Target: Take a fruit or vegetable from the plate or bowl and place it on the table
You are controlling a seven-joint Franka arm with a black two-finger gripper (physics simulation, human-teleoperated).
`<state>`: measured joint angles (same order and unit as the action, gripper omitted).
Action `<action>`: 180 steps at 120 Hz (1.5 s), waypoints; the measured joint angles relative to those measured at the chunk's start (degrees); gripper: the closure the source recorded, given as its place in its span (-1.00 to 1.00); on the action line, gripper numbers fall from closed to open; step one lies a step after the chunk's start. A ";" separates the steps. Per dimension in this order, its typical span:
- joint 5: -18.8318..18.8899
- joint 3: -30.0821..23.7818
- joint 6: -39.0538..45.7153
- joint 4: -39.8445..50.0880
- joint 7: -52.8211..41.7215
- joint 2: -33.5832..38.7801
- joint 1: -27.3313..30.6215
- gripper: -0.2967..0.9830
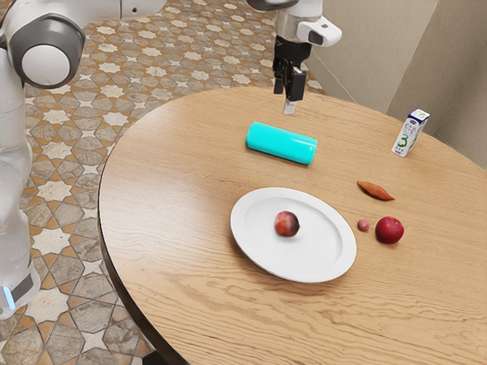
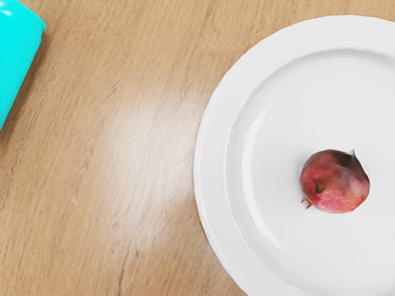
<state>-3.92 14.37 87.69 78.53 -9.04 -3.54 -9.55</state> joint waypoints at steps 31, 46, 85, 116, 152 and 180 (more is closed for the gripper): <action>0.30 0.45 4.59 10.89 -0.40 3.50 -5.01 -0.53; 0.38 0.46 9.71 20.03 -0.60 5.99 -8.14 -0.53; -0.11 0.16 18.84 25.00 -0.99 2.27 -12.69 -0.53; -1.77 0.21 26.20 28.10 -1.22 -0.37 -14.22 -0.53; -2.94 0.22 30.02 29.79 -1.39 -2.21 -13.70 -0.53; -3.71 0.22 31.75 30.47 -1.50 -3.14 -13.52 -0.53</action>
<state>-7.62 14.58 119.44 108.99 -10.53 -6.68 -23.07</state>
